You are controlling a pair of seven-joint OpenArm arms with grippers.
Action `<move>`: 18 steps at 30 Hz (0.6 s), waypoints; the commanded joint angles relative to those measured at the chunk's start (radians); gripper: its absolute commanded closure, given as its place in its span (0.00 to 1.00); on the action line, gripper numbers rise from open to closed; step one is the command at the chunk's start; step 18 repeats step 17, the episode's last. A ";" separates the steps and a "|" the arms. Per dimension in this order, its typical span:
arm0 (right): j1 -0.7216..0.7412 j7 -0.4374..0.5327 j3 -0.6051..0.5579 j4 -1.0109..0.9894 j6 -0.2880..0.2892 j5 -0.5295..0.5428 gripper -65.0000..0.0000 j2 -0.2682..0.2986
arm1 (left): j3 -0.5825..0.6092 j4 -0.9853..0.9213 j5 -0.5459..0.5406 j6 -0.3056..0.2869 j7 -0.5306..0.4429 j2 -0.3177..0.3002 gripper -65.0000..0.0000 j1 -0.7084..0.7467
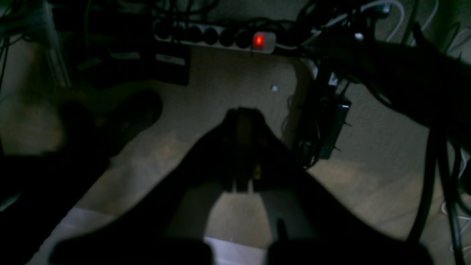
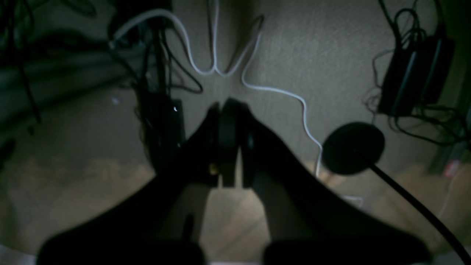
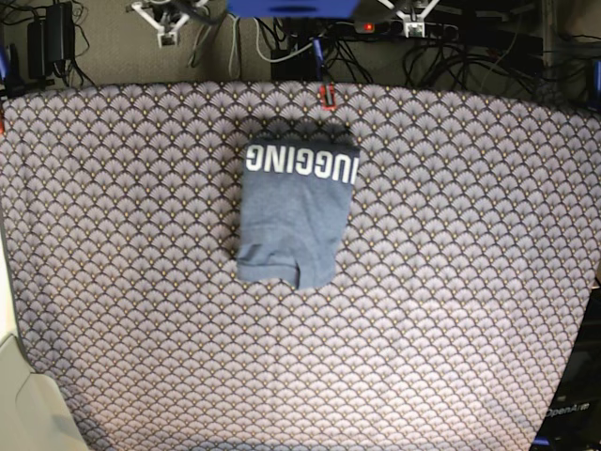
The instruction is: Fold the T-shirt properly
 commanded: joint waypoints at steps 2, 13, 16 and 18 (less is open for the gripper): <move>-0.008 0.010 -0.005 -0.001 -0.040 0.004 1.00 -0.010 | 0.000 -0.004 -0.002 0.003 -0.014 -0.002 0.99 -0.022; -0.030 -0.022 -0.004 -0.002 -0.161 -0.006 1.00 -0.016 | 0.010 -0.044 0.009 0.003 -0.022 -0.022 0.99 -0.033; -0.031 -0.025 -0.004 -0.002 -0.161 -0.006 1.00 -0.016 | 0.010 -0.044 0.009 0.003 -0.025 -0.020 0.99 -0.031; -0.031 -0.025 -0.004 -0.002 -0.161 -0.006 1.00 -0.016 | 0.010 -0.044 0.009 0.003 -0.025 -0.019 0.99 -0.031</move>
